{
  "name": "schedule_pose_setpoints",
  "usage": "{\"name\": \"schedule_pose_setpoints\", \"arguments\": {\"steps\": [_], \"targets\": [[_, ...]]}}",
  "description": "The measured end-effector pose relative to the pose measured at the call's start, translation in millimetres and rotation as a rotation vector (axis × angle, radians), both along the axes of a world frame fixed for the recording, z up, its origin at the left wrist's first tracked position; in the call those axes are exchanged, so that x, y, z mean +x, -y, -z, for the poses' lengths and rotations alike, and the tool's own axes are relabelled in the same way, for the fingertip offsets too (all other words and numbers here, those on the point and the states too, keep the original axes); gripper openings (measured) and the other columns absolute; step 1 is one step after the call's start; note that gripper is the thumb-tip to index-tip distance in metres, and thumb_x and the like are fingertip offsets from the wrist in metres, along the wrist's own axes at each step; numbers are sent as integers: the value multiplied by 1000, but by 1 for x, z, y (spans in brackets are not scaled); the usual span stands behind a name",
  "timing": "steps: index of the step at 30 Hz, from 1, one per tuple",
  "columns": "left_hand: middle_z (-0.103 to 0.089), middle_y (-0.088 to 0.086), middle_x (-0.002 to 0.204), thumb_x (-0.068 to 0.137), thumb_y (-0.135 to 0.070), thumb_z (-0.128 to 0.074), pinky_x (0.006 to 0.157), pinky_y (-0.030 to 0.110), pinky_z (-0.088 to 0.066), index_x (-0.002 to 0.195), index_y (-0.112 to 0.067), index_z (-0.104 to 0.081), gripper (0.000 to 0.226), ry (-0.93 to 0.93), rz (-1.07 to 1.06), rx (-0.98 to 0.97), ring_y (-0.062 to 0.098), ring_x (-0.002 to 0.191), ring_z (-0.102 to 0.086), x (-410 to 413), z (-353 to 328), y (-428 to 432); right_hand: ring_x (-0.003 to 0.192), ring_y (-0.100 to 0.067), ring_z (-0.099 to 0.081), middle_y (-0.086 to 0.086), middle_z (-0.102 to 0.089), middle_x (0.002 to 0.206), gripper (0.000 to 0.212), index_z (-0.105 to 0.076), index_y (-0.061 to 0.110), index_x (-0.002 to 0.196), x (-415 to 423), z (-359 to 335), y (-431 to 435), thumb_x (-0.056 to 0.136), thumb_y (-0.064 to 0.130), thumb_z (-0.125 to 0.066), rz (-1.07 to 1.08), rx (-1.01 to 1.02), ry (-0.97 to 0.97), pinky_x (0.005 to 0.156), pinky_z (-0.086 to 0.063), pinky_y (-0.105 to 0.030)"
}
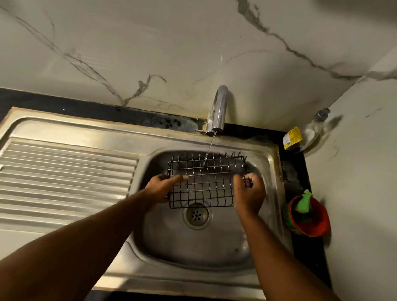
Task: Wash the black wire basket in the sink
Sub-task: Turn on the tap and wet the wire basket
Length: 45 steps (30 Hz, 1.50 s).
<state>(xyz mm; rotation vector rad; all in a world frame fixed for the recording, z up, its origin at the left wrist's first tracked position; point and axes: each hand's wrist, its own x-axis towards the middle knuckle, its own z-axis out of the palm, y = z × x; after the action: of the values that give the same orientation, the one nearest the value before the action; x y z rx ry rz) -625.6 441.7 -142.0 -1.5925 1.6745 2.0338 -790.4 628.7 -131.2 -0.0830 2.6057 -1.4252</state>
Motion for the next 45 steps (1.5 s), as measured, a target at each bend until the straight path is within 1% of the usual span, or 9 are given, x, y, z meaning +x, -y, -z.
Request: {"name": "schedule_pose_setpoints", "arguments": {"steps": [3,10,16,20,24,30,34,40,45], "targets": [[-65,12,121,39,-86,-86,72,39,-63,134,-13,-59,123,4,-10,-7,25,104,-67,0,-4,-1,65,-4,-51,-1,-60,88,17,-64,9,89,-5,-19,9,83,22,-74,-26,-20,-66,51,-36,-9],[-66,12,127,38,-103,-67,87,46,-59,137,-16,-60,132,-50,-183,210,31,110,-67,-1,-16,7,56,-8,-41,2,-52,69,29,-51,15,67,-20,-51,19,83,19,-74,-93,-66,-102,48,-34,-11],[-64,5,104,86,-64,-69,77,35,-44,118,-22,-72,53,-343,-101,277,20,88,-60,-10,-45,7,60,-16,-54,-3,-61,68,33,-58,3,75,-30,-59,19,86,34,-63,-83,-50,-18,54,-32,-29],[-52,-2,68,77,-59,-78,58,29,-37,79,-21,-68,40,-305,-138,287,13,57,-46,-14,-50,5,110,-36,-65,-18,-64,129,52,-45,7,141,-26,-60,30,102,41,-50,-77,258,-109,65,-43,-24],[-46,-6,55,99,-38,-63,41,23,-28,62,-21,-69,41,-402,-251,290,8,42,-33,-25,-58,2,136,-45,-44,-27,-40,153,81,-18,21,161,-14,-41,55,98,71,-26,-269,595,-131,111,-37,-56],[-48,-7,54,100,-40,-61,47,25,-23,67,-25,-65,37,-357,-241,281,7,38,-32,-18,-54,12,154,-48,-3,-30,-9,166,90,-9,28,163,4,-41,74,91,82,-10,-301,683,-68,120,-3,-68],[-62,1,70,101,-49,-56,57,28,-43,88,-23,-73,34,-333,-299,260,14,58,-56,-17,-45,5,155,-36,18,-15,15,169,90,6,20,163,39,-54,96,95,78,-5,-572,629,-185,122,14,-60],[-75,16,109,93,-64,-50,68,30,-57,120,-12,-73,63,-387,-354,315,23,86,-72,-18,-46,2,157,-15,16,-1,11,171,77,6,22,163,42,-57,109,103,66,-13,-1088,579,-468,127,5,-52],[-49,1,76,64,-85,-74,52,28,-32,113,-28,-71,75,-293,-323,83,11,54,-36,-23,-43,3,158,-21,8,-1,7,172,81,6,28,163,-43,-36,67,98,75,-6,-852,652,-351,127,2,-54]]}}
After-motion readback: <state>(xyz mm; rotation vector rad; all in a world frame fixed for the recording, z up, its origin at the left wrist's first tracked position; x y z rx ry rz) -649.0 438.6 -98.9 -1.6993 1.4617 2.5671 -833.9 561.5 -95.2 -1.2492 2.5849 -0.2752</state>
